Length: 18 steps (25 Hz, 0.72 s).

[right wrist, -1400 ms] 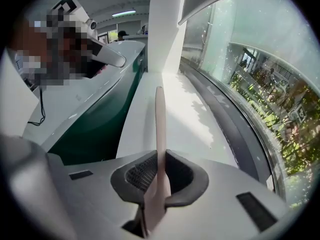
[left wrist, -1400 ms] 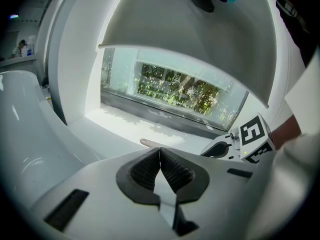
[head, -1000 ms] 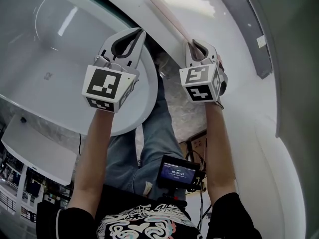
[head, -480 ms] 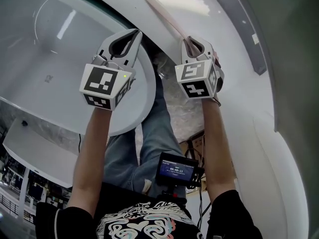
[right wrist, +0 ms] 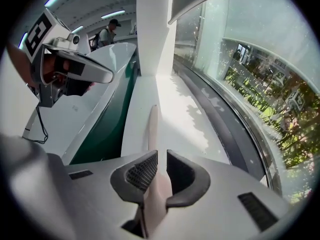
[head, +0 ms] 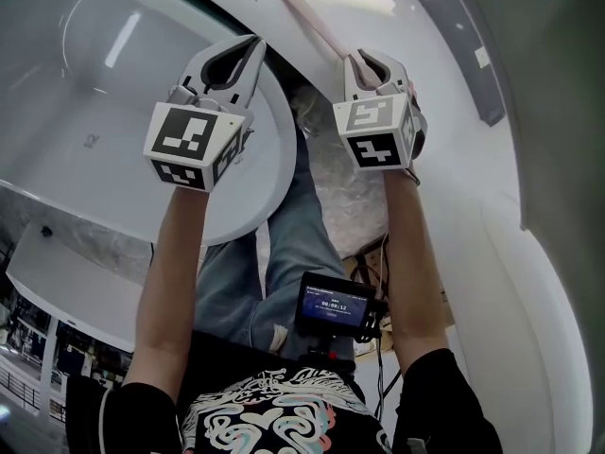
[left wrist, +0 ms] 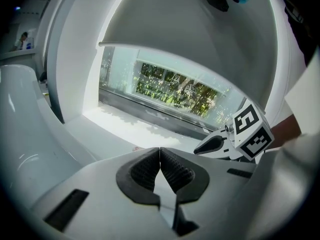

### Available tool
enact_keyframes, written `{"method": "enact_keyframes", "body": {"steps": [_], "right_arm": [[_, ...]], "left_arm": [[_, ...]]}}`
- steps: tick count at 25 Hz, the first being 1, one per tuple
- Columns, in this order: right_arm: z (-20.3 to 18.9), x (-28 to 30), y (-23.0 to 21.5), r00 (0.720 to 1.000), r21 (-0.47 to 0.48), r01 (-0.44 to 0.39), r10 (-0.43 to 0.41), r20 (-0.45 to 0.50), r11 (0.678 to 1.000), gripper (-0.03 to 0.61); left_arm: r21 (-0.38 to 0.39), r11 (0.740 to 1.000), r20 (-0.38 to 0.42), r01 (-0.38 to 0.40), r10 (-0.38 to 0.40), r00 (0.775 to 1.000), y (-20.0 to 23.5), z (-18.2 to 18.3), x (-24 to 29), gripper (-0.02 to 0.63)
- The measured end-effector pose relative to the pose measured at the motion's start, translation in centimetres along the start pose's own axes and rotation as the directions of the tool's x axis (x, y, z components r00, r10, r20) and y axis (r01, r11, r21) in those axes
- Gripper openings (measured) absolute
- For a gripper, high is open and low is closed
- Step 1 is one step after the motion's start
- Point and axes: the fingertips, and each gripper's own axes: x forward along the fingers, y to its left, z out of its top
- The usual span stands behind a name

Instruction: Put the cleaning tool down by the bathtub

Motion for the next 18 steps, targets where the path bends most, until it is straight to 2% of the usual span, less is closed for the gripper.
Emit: {"method": "enact_keyframes", "body": {"steps": [13, 18], "right_arm": [[1.8, -4.7, -1.5, 0.999, 0.040, 0.049, -0.050, 0.012, 0.998, 0.064], [2.2, -7.2, -1.9, 0.995, 0.045, 0.098, -0.099, 0.016, 0.994, 0.037]], "left_arm": [[0.052, 0.999, 0.056, -0.007, 0.004, 0.998, 0.1, 5.8, -3.0, 0.017], [0.073, 0.997, 0.065, -0.019, 0.014, 0.998, -0.2, 7.6, -4.4, 0.017]]}}
